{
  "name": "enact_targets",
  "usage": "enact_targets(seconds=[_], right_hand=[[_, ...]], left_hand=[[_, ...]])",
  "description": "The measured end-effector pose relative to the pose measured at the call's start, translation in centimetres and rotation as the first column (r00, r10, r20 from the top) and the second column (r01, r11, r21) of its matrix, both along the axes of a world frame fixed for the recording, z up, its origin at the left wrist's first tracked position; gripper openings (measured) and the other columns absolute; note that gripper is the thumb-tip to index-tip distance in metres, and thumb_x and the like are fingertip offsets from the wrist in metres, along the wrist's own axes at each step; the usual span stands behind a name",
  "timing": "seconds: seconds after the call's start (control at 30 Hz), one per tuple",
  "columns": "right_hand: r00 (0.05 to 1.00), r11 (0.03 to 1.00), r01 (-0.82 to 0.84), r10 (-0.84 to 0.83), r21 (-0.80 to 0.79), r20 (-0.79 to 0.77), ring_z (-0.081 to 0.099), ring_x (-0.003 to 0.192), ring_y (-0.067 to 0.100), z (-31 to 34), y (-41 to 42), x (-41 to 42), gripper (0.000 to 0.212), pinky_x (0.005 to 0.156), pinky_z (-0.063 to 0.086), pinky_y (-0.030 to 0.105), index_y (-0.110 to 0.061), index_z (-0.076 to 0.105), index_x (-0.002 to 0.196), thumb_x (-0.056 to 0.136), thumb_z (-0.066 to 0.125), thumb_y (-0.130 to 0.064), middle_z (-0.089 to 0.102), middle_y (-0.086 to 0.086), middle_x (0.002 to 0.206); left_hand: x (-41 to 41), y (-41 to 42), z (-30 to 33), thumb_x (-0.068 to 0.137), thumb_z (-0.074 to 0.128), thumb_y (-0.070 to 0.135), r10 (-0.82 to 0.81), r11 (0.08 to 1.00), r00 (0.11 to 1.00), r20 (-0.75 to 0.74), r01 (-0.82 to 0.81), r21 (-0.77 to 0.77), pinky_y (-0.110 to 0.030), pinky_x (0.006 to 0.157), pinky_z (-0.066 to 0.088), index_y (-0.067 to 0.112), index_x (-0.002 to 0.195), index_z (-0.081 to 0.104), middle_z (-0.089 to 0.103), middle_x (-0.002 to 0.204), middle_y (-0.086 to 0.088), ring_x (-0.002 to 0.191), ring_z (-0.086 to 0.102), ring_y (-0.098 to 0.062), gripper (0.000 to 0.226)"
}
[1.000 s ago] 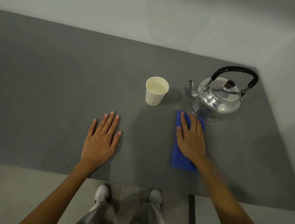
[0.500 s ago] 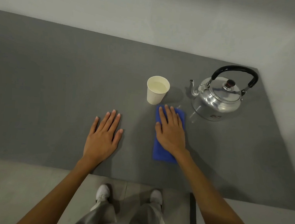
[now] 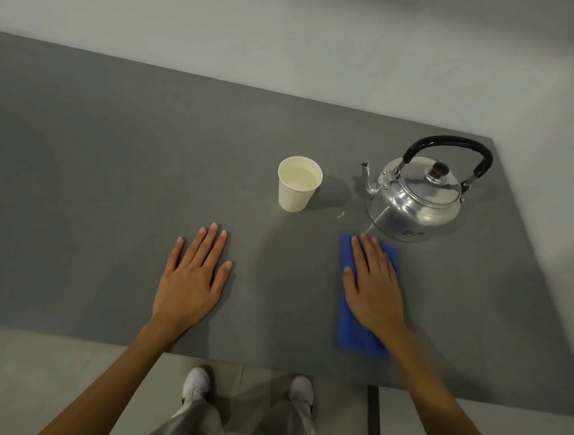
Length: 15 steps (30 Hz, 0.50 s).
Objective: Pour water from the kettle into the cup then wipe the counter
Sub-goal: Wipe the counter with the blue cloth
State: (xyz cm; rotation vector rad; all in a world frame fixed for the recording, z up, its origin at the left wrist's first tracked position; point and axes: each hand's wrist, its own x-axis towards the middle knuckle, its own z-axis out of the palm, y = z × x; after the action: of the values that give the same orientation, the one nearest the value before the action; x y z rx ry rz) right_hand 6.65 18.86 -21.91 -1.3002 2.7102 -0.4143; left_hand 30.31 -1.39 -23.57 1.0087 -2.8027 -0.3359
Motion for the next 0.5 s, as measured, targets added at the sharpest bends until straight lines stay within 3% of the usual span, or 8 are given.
enact_targets(seconds=[0.2,0.5], right_hand=[[0.998,0.999,0.044,-0.044,-0.007,-0.038,0.01,0.145,0.026,0.0,-7.1,0.5,0.055,0.119,0.007,0.04,-0.009,0.017,0.148,0.099,0.032,-0.028,0.018,0.011,0.157],[0.998,0.999,-0.024,0.026,0.02,-0.062,0.01,0.145,0.028,-0.7,-9.9,6.1,0.057,0.118,0.007,0.043,-0.01,0.016,0.148,0.097,0.029,-0.033,0.019,0.013,0.157]], left_hand=[[0.0,0.1,0.1,0.095,0.009,0.051,-0.001,1.0,1.0,0.006,0.001,-0.007,-0.043,0.119,0.003,0.022,0.148,0.01,0.01,0.156,0.003,0.145,0.004,-0.013,0.061],[-0.1,-0.1,0.1,0.094,0.008,0.052,0.0,1.0,1.0,0.005,0.0,-0.009,-0.041,0.119,0.002,0.021,0.148,0.011,0.013,0.157,0.001,0.145,0.006,-0.013,0.063]])
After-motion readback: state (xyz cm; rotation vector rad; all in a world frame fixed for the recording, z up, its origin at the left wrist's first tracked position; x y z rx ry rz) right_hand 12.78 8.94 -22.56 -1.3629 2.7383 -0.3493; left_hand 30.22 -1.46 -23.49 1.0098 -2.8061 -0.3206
